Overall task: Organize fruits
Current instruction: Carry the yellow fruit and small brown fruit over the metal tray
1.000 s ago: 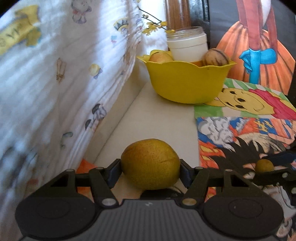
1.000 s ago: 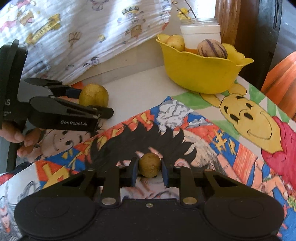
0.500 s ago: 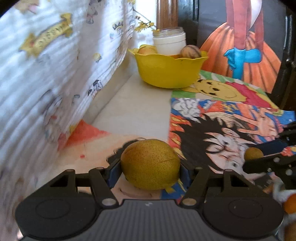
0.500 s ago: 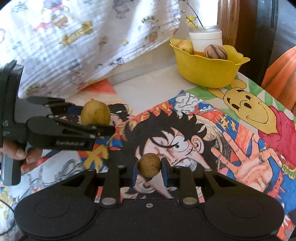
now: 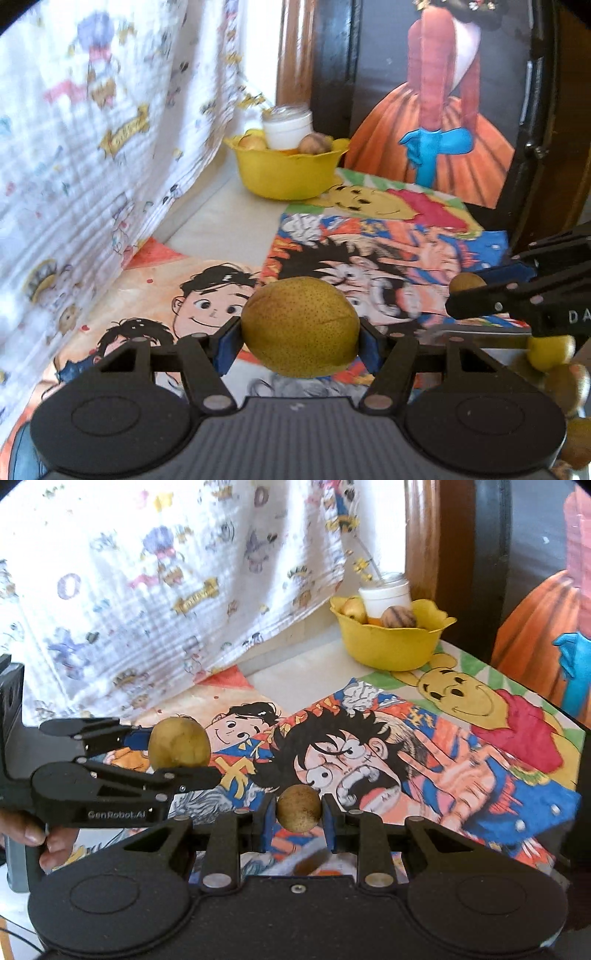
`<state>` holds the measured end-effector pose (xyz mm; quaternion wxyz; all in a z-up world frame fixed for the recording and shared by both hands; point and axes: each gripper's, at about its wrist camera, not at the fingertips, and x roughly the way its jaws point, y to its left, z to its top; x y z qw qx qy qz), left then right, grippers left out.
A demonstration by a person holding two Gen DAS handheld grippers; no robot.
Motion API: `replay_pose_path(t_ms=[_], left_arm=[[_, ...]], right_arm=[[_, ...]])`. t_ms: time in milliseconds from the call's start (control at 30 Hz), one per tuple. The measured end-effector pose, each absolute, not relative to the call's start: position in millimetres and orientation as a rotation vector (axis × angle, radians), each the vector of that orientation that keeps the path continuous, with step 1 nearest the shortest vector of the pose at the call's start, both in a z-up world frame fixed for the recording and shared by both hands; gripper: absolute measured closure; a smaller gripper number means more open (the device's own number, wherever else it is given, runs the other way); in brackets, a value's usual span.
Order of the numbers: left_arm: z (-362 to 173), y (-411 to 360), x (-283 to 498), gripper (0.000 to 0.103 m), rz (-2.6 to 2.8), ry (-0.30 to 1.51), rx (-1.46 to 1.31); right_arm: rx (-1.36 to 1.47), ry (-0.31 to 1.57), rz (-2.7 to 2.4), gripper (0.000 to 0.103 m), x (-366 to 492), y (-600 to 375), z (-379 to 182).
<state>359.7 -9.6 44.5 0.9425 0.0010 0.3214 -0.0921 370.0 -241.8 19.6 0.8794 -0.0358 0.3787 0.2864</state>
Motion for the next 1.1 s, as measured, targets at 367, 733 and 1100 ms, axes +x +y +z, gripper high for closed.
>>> replay_pose_path(t_ms=[367,733,1100], left_arm=[[63,-46,290,0.035,-0.223,0.627,-0.031],[63,-75,233,0.035,-0.269,0.631,0.001],[47,-78,196,0.035,-0.312,0.654,-0.038]], right_arm=[[0.037,0.696,0.555,0.075,285,-283,35],[0.017,0.678,0.523,0.075,213,-305,18],[0.051,0.677,0.492,0.075,160,-320,-7]])
